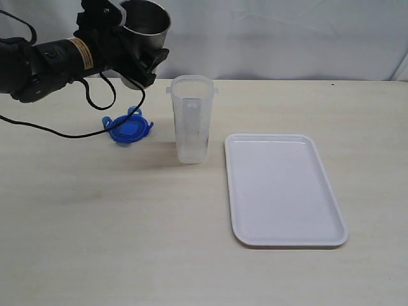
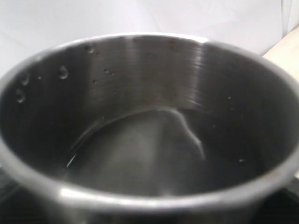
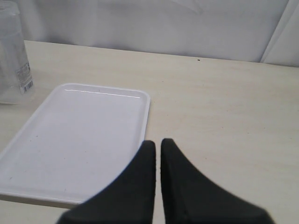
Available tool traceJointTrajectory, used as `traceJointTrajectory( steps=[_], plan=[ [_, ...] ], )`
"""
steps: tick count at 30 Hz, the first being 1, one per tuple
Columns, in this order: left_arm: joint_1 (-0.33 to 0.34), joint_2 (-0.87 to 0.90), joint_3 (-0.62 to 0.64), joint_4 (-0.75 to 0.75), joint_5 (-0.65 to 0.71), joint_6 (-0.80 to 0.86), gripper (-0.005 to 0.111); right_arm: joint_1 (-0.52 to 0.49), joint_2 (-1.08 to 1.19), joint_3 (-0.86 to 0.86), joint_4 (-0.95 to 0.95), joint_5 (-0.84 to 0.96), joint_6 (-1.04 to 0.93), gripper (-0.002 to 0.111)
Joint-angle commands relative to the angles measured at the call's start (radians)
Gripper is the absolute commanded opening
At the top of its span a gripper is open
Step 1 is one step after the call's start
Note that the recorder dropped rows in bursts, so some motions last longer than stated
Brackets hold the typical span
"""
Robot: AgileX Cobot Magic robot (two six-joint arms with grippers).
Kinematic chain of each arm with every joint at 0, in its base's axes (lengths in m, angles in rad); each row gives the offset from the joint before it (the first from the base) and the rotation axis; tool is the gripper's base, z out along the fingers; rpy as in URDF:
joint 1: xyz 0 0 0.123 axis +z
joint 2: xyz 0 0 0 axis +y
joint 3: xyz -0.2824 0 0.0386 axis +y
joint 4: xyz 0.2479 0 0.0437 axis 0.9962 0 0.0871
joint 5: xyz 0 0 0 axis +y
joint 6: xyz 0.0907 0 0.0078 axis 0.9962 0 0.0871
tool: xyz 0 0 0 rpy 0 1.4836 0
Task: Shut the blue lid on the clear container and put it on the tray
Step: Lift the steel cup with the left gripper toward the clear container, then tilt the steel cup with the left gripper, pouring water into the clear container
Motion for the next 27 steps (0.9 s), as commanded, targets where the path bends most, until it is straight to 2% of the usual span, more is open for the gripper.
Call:
traceJointTrajectory(
  steps=[1, 6, 27],
  plan=[
    [-0.008, 0.014, -0.021, -0.022, -0.099, 0.004, 0.0, -0.004, -0.005, 0.002, 0.002, -0.01, -0.001, 0.005],
    [-0.008, 0.036, -0.021, -0.022, -0.144, 0.016, 0.0, -0.004, -0.005, 0.002, 0.002, -0.01, -0.001, 0.005],
    [-0.008, 0.036, -0.021, -0.022, -0.163, 0.208, 0.0, -0.004, -0.005, 0.002, 0.002, -0.01, -0.001, 0.005]
  ],
)
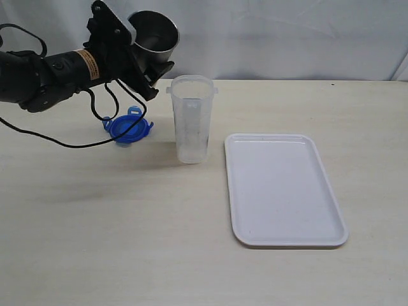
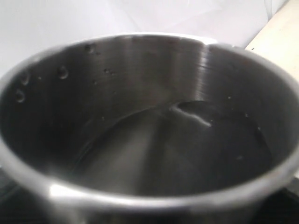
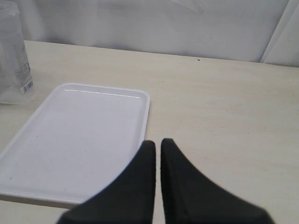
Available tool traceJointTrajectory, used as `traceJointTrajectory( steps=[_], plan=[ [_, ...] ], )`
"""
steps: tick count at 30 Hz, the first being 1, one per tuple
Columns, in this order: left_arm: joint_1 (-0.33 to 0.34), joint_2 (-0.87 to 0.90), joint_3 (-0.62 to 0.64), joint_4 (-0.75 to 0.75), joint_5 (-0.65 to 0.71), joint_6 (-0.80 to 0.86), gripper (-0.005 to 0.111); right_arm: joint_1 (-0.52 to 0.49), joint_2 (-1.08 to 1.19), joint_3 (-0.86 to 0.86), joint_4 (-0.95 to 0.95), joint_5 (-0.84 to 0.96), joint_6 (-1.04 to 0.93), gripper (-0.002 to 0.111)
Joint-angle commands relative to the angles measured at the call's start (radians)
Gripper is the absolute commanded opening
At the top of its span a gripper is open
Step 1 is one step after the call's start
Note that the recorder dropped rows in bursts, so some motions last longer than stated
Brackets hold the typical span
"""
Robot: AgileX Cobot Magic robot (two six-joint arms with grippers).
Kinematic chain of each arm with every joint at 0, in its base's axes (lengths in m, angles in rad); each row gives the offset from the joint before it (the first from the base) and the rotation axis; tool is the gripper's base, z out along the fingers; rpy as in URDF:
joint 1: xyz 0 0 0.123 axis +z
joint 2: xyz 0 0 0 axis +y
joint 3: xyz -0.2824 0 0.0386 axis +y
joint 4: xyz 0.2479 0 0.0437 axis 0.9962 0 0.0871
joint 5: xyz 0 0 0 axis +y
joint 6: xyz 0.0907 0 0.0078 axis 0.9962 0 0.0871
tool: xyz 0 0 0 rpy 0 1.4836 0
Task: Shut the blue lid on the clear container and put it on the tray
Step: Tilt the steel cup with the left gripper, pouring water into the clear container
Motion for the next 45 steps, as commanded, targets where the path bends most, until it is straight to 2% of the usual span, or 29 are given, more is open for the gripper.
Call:
traceJointTrajectory(
  steps=[1, 14, 29, 34, 37, 45],
  plan=[
    [-0.008, -0.017, -0.021, -0.024, -0.08, 0.04, 0.0, -0.004, -0.005, 0.002, 0.002, -0.01, -0.001, 0.005],
    [-0.008, -0.017, -0.021, -0.024, -0.092, 0.096, 0.0, -0.004, -0.005, 0.002, 0.002, -0.01, -0.001, 0.005],
    [-0.008, -0.017, -0.021, -0.024, -0.118, -0.095, 0.0, -0.004, -0.005, 0.002, 0.002, -0.01, -0.001, 0.005],
    [-0.038, -0.017, -0.021, -0.028, -0.125, -0.088, 0.0, -0.004, -0.005, 0.002, 0.002, -0.01, -0.001, 0.005],
    [-0.055, -0.017, -0.021, -0.06, -0.127, -0.014, 0.0, -0.004, -0.005, 0.002, 0.002, -0.01, -0.001, 0.005],
    [-0.057, -0.017, -0.021, -0.098, -0.127, 0.04, 0.0, -0.004, -0.005, 0.002, 0.002, -0.01, -0.001, 0.005]
  ],
)
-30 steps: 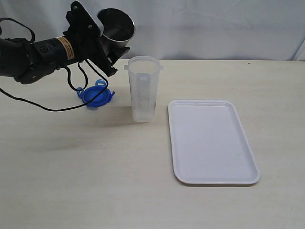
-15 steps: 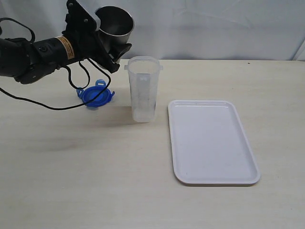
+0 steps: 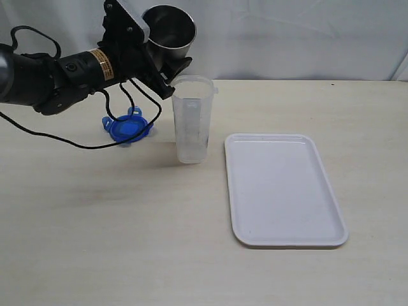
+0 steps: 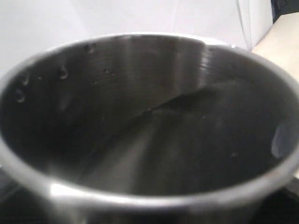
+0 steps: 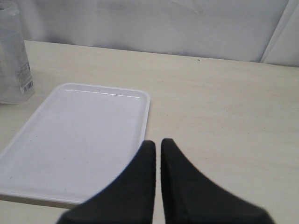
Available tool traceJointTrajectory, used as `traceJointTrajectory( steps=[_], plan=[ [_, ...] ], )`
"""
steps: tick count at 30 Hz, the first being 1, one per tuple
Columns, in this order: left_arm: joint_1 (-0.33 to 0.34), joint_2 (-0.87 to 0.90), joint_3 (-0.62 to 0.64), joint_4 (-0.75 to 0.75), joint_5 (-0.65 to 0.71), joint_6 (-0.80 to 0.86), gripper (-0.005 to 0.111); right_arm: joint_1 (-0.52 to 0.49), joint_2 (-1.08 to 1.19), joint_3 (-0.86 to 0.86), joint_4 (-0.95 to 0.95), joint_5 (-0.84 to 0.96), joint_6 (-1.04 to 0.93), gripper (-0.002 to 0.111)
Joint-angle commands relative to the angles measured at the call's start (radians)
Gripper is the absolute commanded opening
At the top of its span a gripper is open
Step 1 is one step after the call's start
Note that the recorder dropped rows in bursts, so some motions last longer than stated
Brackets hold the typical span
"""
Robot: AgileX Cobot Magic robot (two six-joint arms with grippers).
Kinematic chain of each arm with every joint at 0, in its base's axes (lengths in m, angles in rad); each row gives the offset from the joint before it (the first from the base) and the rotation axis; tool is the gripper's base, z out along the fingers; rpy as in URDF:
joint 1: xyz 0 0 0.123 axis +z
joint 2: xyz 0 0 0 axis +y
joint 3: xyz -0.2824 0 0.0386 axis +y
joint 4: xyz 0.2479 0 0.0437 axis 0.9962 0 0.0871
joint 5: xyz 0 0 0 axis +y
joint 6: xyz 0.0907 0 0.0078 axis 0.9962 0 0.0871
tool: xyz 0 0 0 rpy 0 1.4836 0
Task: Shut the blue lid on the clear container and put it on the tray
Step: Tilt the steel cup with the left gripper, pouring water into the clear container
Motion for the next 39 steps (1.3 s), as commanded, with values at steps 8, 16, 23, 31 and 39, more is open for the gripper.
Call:
traceJointTrajectory(
  steps=[8, 16, 23, 31, 39],
  plan=[
    [-0.001, -0.017, -0.021, -0.049, -0.035, 0.216, 0.0, -0.004, -0.005, 0.002, 0.002, -0.01, -0.001, 0.005],
    [-0.001, -0.017, -0.021, -0.025, 0.008, 0.316, 0.0, -0.004, -0.005, 0.002, 0.002, -0.01, -0.001, 0.005],
    [-0.001, -0.017, -0.021, -0.025, 0.009, 0.387, 0.0, -0.004, -0.005, 0.002, 0.002, -0.01, -0.001, 0.005],
    [-0.001, -0.017, -0.021, -0.027, 0.01, 0.445, 0.0, -0.004, -0.005, 0.002, 0.002, -0.01, -0.001, 0.005],
    [-0.001, -0.017, -0.021, -0.027, 0.01, 0.47, 0.0, -0.004, -0.005, 0.002, 0.002, -0.01, -0.001, 0.005]
  ],
)
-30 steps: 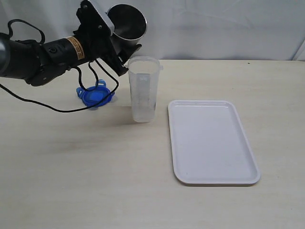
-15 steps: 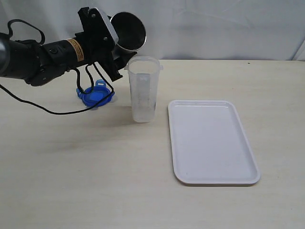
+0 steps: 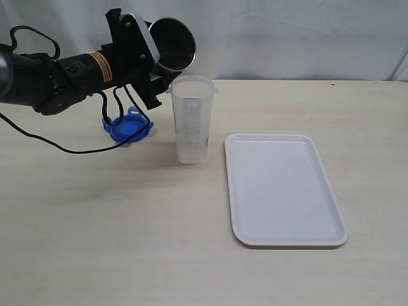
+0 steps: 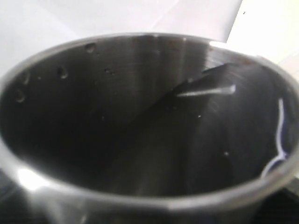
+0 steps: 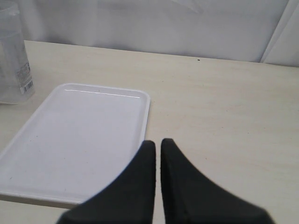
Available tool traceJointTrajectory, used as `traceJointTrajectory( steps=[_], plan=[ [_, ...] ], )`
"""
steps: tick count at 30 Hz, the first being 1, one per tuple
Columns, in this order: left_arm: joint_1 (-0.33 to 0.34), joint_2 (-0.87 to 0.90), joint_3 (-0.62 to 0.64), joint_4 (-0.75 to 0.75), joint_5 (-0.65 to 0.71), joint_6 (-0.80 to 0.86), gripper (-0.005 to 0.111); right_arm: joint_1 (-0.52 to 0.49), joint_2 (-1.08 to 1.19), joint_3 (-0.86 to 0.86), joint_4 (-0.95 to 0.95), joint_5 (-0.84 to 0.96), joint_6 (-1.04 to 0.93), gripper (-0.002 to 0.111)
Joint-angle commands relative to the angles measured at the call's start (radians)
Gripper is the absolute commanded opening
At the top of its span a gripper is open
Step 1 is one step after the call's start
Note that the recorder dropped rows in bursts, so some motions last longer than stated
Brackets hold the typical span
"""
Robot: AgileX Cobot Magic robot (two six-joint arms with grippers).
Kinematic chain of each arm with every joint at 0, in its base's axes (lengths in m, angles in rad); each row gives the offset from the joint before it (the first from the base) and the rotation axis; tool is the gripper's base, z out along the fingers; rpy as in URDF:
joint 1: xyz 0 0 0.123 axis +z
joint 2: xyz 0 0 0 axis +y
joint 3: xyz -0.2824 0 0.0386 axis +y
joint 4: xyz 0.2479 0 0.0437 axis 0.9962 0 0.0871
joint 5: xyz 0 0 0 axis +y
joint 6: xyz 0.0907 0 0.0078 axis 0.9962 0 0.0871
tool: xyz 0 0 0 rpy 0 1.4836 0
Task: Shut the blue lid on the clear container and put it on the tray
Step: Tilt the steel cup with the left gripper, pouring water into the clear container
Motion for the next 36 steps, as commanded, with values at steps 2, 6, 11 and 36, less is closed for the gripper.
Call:
traceJointTrajectory(
  steps=[2, 6, 11, 36],
  plan=[
    [-0.001, -0.017, -0.021, -0.019, -0.072, 0.029, 0.0, -0.004, -0.005, 0.002, 0.002, -0.01, -0.001, 0.005],
    [-0.001, -0.017, -0.021, -0.019, -0.072, 0.062, 0.0, -0.004, -0.005, 0.002, 0.002, -0.01, -0.001, 0.005],
    [-0.001, -0.017, -0.021, -0.019, -0.072, 0.088, 0.0, -0.004, -0.005, 0.002, 0.002, -0.01, -0.001, 0.005],
    [-0.001, -0.017, -0.021, -0.019, -0.07, 0.163, 0.0, -0.004, -0.005, 0.002, 0.002, -0.01, -0.001, 0.005]
  ],
)
